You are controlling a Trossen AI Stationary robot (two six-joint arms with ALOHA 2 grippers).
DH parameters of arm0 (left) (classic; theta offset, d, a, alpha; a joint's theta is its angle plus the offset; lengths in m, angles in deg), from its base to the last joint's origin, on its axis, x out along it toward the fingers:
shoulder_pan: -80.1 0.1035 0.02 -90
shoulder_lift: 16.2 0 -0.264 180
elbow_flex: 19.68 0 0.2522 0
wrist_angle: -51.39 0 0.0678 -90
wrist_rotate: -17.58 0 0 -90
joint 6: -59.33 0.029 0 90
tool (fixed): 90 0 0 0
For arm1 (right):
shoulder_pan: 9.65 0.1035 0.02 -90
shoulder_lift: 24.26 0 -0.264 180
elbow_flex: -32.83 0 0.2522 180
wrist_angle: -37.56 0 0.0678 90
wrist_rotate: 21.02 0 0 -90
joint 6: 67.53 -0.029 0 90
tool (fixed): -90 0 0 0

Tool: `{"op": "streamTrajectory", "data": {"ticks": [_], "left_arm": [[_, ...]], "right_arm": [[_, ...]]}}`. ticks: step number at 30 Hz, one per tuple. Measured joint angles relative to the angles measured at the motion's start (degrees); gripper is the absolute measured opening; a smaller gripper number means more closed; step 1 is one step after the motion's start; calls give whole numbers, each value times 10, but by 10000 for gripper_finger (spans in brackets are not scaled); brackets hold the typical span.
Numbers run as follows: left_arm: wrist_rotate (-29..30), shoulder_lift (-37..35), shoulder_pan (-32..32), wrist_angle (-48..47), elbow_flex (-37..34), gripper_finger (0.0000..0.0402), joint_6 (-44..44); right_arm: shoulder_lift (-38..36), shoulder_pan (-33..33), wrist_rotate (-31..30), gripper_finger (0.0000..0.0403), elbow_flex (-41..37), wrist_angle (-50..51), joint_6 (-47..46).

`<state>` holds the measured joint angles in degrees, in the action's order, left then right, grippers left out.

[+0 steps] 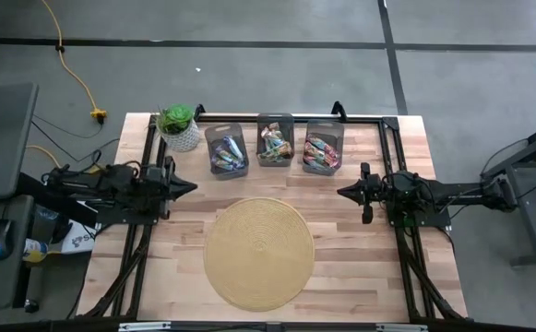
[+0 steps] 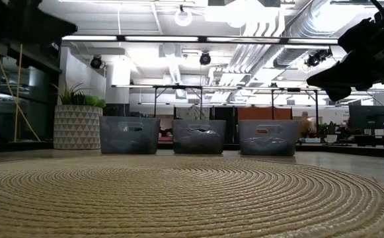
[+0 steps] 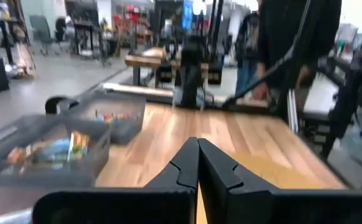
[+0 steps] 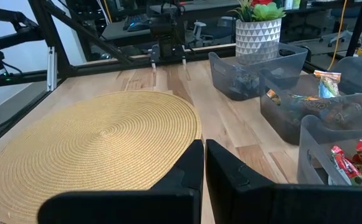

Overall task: Pick and place Granola Bars by type
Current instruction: Return to Home Position

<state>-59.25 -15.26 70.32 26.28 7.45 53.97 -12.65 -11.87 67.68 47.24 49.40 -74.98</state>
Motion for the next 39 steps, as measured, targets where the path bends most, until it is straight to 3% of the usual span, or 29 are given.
{"op": "streamTrajectory", "data": {"ticks": [6, 15, 26, 39], "left_arm": [[-39, -3, 0, -69, 0, 0, 1], [-50, -3, 0, -81, 0, 0, 8], [-48, -3, 0, 45, -87, 0, -8], [-87, 22, 0, 56, -99, 0, 21]], "right_arm": [[0, 0, 0, 0, 0, 0, 0], [0, 0, 0, 0, 0, 0, 0], [0, 0, 0, 0, 0, 0, 0], [0, 0, 0, 0, 0, 0, 0]]}}
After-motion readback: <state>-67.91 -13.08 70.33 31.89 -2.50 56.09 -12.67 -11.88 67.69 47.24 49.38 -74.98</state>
